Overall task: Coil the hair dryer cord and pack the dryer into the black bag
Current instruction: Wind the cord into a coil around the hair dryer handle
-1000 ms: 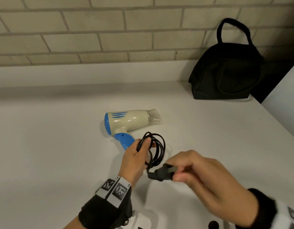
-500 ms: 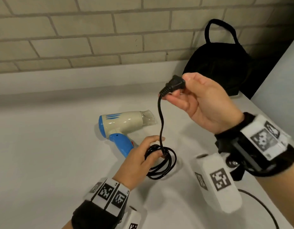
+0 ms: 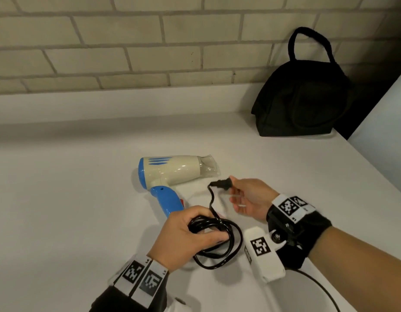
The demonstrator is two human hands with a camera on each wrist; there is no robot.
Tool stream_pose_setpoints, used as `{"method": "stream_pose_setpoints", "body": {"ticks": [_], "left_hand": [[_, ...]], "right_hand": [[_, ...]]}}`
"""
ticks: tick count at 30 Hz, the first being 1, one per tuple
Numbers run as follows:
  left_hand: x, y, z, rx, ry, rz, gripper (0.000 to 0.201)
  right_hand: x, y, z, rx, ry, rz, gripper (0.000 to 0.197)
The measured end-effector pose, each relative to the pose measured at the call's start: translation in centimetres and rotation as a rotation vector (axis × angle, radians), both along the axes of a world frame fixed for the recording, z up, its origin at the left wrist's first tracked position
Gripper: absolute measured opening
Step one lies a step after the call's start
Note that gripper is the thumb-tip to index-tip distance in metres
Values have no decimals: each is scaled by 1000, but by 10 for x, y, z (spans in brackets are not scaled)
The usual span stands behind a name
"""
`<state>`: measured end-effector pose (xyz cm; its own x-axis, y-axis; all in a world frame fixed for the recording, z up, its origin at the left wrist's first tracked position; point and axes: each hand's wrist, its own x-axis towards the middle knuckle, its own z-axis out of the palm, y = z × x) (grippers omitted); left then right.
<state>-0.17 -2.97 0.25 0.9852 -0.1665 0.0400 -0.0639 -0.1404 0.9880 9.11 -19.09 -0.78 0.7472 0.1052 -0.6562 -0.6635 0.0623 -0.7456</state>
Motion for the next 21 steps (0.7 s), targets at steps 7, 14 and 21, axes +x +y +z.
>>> {"method": "stream_pose_setpoints", "body": {"ticks": [7,14,21], "left_hand": [[3,-5,12,-18,-38,4,19],[3,-3,8,37,-25,-26,17],[6,-10,16,-3,-73,-30,17]], "right_hand": [[-15,3,-4,-161,-89,252,22],[-39,-12,22,-534,-1108,574,48],[-28,7,15,-652,-1101,888,11]]}}
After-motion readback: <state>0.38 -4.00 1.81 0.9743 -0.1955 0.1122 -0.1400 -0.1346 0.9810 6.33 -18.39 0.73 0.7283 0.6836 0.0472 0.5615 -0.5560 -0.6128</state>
